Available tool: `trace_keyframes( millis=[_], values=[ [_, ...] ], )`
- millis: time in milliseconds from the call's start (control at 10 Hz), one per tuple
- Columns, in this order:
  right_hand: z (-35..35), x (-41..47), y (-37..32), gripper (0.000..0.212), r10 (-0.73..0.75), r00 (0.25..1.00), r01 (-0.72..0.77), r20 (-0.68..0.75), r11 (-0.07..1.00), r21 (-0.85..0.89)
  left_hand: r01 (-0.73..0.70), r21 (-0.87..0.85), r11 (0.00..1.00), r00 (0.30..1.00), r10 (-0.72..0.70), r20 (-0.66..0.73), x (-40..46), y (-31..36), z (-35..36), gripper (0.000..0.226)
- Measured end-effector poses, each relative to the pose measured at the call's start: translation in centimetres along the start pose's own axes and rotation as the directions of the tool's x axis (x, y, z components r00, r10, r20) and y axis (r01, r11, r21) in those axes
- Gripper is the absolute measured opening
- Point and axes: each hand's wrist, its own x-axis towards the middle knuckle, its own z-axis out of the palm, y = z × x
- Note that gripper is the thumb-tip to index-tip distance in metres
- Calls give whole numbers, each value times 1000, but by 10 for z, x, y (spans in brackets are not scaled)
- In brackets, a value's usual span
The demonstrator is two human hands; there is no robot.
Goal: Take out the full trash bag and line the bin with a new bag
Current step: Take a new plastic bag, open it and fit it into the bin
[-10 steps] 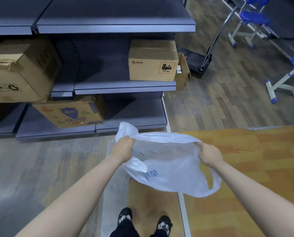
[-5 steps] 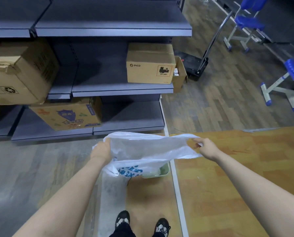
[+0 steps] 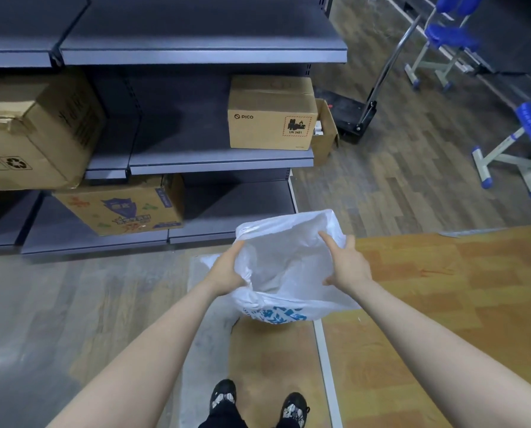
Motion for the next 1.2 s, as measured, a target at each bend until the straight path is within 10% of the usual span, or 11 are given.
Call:
trace_keyframes(
  millis=[300,500,600,700,800,900,1100,1200],
  values=[
    [7,-15,28,59,311,863,-136,397,902,-410,368,168,914,918,-386,91,-12,-53,-12,74],
    [-87,22,-9,39,-31,957,-41,-289,970,-238,245,171,954,837,-120,-534,17,47,-53,50],
    [-159,30,-18,50,-91,648,-5,-757,992,-124,-104,169,980,590,198,-783,23,114,-94,51],
    [-122,32,-4,45,-57,519,63,-853,998,-29,-201,253,946,553,323,-768,24,98,-81,52],
    [25,-3,17,34,-49,943,168,328,923,-347,37,620,784,999,-14,-42,1,2,5,36],
    [77,-31,23,38,47,790,157,611,948,-275,108,713,693,944,-296,145,-18,-53,47,32],
    [-19,9,-3,32,31,997,-21,70,990,-139,189,622,759,964,-23,-266,28,31,-8,31],
    [-83,21,-12,35,89,928,-17,-362,980,197,79,531,844,839,232,-493,38,91,-56,47]
  ],
)
